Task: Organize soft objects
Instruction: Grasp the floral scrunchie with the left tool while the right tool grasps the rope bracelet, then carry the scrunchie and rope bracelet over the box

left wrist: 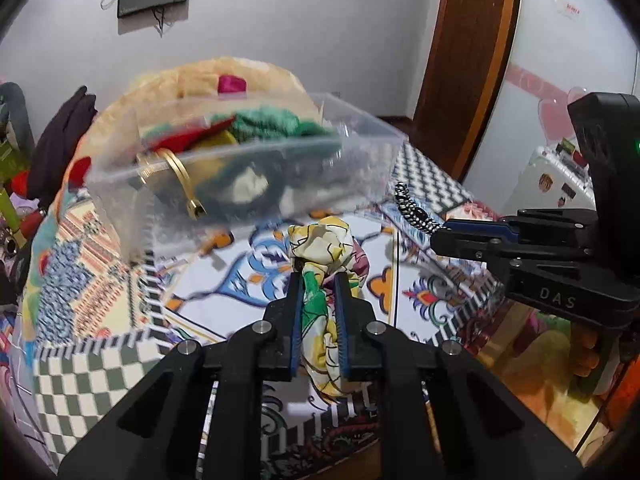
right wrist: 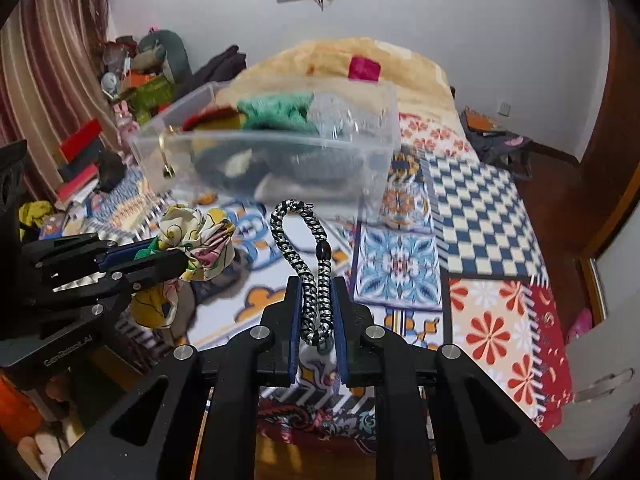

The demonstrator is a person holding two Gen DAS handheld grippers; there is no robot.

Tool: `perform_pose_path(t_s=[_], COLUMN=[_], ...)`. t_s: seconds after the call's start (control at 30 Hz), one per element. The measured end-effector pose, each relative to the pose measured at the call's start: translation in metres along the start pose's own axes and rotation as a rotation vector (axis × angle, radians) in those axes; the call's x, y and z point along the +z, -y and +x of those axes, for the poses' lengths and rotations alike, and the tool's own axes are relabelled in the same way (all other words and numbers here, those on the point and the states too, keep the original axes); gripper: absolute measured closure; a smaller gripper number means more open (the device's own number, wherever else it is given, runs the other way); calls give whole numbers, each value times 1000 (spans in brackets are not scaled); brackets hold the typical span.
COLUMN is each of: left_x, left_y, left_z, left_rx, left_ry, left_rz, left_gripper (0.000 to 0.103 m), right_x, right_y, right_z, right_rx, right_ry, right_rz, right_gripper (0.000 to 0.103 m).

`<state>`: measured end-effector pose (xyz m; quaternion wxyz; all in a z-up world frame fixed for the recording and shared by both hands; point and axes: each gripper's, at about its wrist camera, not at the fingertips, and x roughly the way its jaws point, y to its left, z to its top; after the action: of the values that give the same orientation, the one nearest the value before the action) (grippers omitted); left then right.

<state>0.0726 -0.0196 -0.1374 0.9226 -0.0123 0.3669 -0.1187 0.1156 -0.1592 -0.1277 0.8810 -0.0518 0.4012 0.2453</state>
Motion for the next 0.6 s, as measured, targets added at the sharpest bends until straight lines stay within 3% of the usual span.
perform_pose_path(t_s=[0.27, 0.6], left_x=[31, 97], left_y=[-14, -35], left_z=[-27, -51], left_rx=[21, 59], left_ry=[97, 252], left_rz=[-22, -49], left_gripper=[89, 89], right_x=[32, 75], right_y=[-7, -12], right_z=[-30, -41], right_rx=[13, -19], right_ry=[124, 243], right_rz=[5, -17], right_gripper=[90, 90])
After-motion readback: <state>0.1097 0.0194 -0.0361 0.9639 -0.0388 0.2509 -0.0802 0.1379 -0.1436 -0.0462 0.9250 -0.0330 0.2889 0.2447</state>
